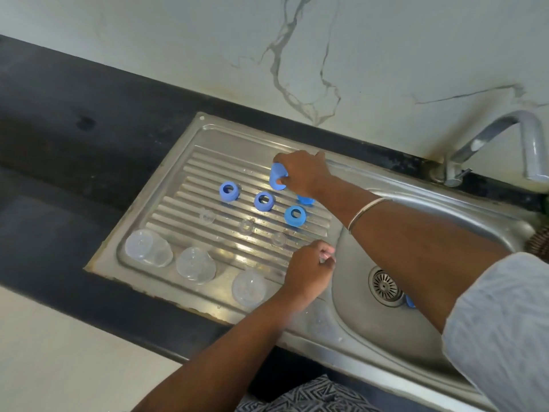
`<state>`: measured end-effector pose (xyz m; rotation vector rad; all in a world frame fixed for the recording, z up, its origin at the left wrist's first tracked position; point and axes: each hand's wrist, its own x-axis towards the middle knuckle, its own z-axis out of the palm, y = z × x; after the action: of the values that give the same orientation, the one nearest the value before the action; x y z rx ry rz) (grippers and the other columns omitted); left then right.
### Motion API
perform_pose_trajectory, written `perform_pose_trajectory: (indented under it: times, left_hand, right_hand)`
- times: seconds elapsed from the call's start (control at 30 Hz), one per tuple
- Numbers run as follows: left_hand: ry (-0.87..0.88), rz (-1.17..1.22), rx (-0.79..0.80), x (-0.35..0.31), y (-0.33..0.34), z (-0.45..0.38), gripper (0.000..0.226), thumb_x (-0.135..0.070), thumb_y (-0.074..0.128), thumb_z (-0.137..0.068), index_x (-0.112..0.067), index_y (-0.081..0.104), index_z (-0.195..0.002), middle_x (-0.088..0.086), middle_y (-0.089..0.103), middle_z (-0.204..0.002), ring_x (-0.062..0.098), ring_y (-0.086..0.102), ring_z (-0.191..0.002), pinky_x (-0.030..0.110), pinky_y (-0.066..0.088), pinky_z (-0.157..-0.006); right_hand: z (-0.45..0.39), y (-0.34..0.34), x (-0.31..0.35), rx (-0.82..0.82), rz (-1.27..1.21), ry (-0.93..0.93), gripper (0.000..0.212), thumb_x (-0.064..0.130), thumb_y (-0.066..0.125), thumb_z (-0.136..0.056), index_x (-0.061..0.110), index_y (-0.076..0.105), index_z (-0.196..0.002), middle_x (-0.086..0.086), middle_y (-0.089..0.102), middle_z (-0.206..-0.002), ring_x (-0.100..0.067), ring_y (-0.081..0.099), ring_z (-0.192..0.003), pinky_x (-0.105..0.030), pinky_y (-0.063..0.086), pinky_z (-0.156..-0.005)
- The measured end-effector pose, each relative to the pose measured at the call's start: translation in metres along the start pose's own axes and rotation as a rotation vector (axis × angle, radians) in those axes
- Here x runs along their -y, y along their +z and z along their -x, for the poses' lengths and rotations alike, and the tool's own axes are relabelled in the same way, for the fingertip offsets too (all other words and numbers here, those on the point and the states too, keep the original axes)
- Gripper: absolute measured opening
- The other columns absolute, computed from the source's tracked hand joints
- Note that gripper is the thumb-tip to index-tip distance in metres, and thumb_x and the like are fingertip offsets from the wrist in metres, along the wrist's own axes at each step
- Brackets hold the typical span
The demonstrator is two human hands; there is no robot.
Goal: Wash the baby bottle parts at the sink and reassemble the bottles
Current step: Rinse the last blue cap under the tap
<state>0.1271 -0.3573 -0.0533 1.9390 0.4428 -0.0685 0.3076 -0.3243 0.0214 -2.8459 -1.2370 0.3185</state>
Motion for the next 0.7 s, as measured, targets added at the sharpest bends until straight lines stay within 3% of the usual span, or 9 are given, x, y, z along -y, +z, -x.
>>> perform_pose_trajectory:
  times: [0.13, 0.23, 0.37, 0.43, 0.5, 0.6, 0.7]
  left_hand:
    - [-0.001, 0.015, 0.007, 0.001, -0.002, -0.003, 0.021, -0.018, 0.060, -0.088, -0.021, 0.070, -0.105, -0.007, 0.073, -0.102, 0.003, 0.065, -0.094, 0.021, 0.051, -0.087]
    - [0.005, 0.005, 0.006, 0.001, -0.003, -0.002, 0.021, -0.017, 0.059, -0.088, -0.020, 0.070, -0.106, -0.006, 0.074, -0.102, 0.005, 0.066, -0.095, 0.022, 0.051, -0.088]
    - [0.009, -0.009, 0.015, 0.001, -0.002, 0.000, 0.019, -0.018, 0.060, -0.090, -0.019, 0.070, -0.105, -0.007, 0.073, -0.102, -0.001, 0.062, -0.090, 0.011, 0.046, -0.081]
    - [-0.003, -0.009, 0.007, 0.002, -0.002, 0.000, 0.018, -0.017, 0.060, -0.089, -0.020, 0.070, -0.103, -0.012, 0.071, -0.096, -0.005, 0.058, -0.084, 0.001, 0.039, -0.074]
    - [-0.002, -0.021, 0.009, 0.001, -0.002, 0.000, 0.017, -0.017, 0.060, -0.090, -0.021, 0.070, -0.103, -0.017, 0.067, -0.091, -0.005, 0.058, -0.083, -0.001, 0.037, -0.072]
    - [0.003, -0.052, 0.027, -0.002, -0.001, -0.001, 0.018, -0.017, 0.059, -0.091, -0.021, 0.070, -0.104, -0.012, 0.071, -0.098, 0.000, 0.062, -0.088, 0.011, 0.046, -0.078]
    - [-0.025, -0.099, 0.023, -0.008, 0.006, -0.002, 0.017, -0.020, 0.057, -0.090, -0.028, 0.070, -0.099, -0.015, 0.069, -0.094, 0.002, 0.061, -0.083, 0.021, 0.047, -0.076]
  right_hand:
    - [-0.002, 0.006, 0.001, 0.045, 0.030, -0.002, 0.033, 0.036, 0.051, -0.096, 0.030, 0.049, -0.129, 0.004, 0.062, -0.115, -0.023, 0.056, -0.112, -0.050, 0.036, -0.097]
    - [-0.003, 0.009, 0.000, 0.056, -0.002, 0.020, 0.040, 0.039, 0.052, -0.097, 0.028, 0.046, -0.135, 0.002, 0.060, -0.128, -0.024, 0.054, -0.120, -0.053, 0.035, -0.104]
    - [0.000, 0.009, 0.000, 0.078, -0.117, 0.071, 0.082, 0.048, 0.064, -0.091, 0.022, 0.020, -0.156, -0.005, 0.044, -0.150, -0.028, 0.038, -0.140, -0.059, 0.022, -0.116]
    - [0.008, 0.009, -0.001, -0.027, -0.169, 0.125, 0.086, 0.047, 0.064, -0.091, 0.017, 0.016, -0.157, -0.008, 0.044, -0.149, -0.028, 0.037, -0.140, -0.055, 0.024, -0.116]
    - [0.026, 0.013, -0.009, -0.179, -0.269, 0.169, 0.077, 0.042, 0.062, -0.094, 0.015, 0.025, -0.156, -0.011, 0.048, -0.145, -0.029, 0.041, -0.137, -0.049, 0.026, -0.115]
    - [0.073, 0.025, -0.026, -0.406, -0.477, 0.271, 0.059, 0.031, 0.063, -0.095, 0.016, 0.043, -0.148, -0.009, 0.056, -0.139, -0.027, 0.050, -0.129, -0.039, 0.035, -0.110]
    - [0.124, 0.045, -0.047, -0.619, -0.565, 0.593, 0.038, 0.030, 0.058, -0.094, 0.031, 0.058, -0.132, 0.003, 0.071, -0.114, -0.019, 0.066, -0.103, -0.035, 0.055, -0.089]
